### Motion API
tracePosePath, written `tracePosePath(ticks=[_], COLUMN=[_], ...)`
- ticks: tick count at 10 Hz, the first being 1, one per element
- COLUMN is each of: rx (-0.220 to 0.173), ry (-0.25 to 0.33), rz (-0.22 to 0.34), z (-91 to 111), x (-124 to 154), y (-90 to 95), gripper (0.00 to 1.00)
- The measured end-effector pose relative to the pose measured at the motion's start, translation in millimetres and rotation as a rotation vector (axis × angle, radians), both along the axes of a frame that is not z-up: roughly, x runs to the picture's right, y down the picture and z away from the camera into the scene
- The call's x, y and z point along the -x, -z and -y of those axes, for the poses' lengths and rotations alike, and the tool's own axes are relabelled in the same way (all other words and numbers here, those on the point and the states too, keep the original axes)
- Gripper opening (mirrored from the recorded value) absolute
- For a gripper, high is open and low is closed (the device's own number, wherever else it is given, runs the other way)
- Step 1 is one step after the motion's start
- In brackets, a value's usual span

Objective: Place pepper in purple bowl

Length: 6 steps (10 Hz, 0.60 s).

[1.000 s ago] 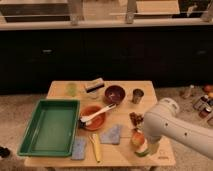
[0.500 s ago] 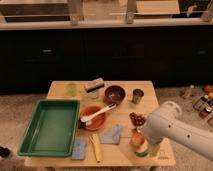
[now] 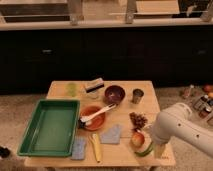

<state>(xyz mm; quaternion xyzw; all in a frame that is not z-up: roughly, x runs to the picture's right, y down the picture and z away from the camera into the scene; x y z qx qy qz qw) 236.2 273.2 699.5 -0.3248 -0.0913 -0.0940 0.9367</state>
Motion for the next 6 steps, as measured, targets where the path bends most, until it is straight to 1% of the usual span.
tracePosePath(ticks=[2,6], rx=[-0.005,-0.008], ry=[-0.034,-0.049], rz=[0.011,0.019], z=[-2,-15], x=[-15,-23], y=[1.3,-4.5], gripper=[0.8,0.8])
